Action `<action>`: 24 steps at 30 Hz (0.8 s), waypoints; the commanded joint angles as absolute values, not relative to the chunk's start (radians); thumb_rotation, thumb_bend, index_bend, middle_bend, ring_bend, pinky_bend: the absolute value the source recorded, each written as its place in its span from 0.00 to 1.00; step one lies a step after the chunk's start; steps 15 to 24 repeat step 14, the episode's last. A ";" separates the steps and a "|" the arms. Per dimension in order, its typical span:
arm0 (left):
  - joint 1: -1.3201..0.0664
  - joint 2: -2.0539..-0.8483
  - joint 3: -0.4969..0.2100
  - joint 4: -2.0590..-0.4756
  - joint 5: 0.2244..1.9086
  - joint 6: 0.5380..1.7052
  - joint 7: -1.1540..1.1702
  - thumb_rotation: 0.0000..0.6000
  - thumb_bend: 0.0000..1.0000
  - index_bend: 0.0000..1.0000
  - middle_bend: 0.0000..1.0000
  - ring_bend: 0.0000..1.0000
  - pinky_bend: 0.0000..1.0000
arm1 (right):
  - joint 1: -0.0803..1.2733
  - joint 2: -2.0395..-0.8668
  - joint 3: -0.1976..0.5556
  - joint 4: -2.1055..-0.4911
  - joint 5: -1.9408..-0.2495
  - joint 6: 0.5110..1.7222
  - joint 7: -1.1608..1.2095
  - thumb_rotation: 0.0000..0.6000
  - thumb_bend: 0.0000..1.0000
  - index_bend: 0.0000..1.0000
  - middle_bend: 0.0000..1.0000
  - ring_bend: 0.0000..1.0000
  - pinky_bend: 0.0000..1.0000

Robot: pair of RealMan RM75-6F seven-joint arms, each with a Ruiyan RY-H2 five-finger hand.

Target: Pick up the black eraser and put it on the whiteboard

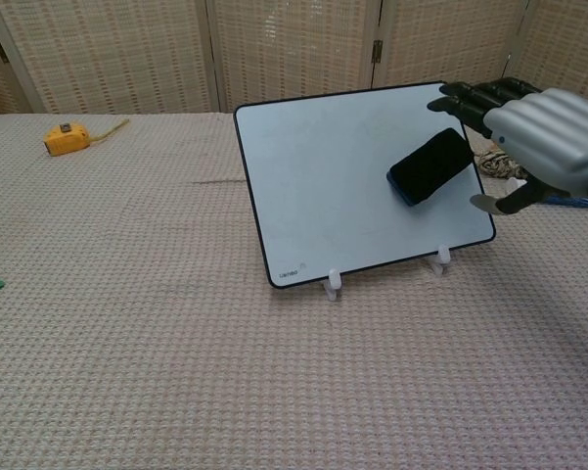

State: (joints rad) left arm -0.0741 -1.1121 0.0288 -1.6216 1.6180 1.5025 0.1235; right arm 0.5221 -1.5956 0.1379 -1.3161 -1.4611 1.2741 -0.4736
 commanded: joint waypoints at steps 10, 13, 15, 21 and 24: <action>-0.060 -1.131 0.034 -1.624 1.632 1.526 0.181 1.00 0.24 0.00 0.01 0.00 0.00 | 0.198 -1.135 -0.068 -1.758 -1.365 1.404 -0.382 1.00 0.31 0.00 0.00 0.00 0.00; -0.058 -1.135 0.037 -1.625 1.638 1.529 0.193 1.00 0.24 0.00 0.01 0.00 0.00 | 0.193 -1.116 -0.068 -1.753 -1.375 1.390 -0.334 1.00 0.31 0.00 0.00 0.00 0.00; -0.057 -1.136 0.038 -1.626 1.639 1.530 0.195 1.00 0.24 0.00 0.01 0.00 0.00 | 0.191 -1.115 -0.064 -1.749 -1.377 1.394 -0.329 1.00 0.31 0.00 0.00 0.00 0.00; -0.057 -1.136 0.038 -1.626 1.639 1.530 0.195 1.00 0.24 0.00 0.01 0.00 0.00 | 0.191 -1.115 -0.064 -1.749 -1.377 1.394 -0.329 1.00 0.31 0.00 0.00 0.00 0.00; -0.057 -1.136 0.038 -1.626 1.639 1.530 0.195 1.00 0.24 0.00 0.01 0.00 0.00 | 0.191 -1.115 -0.064 -1.749 -1.377 1.394 -0.329 1.00 0.31 0.00 0.00 0.00 0.00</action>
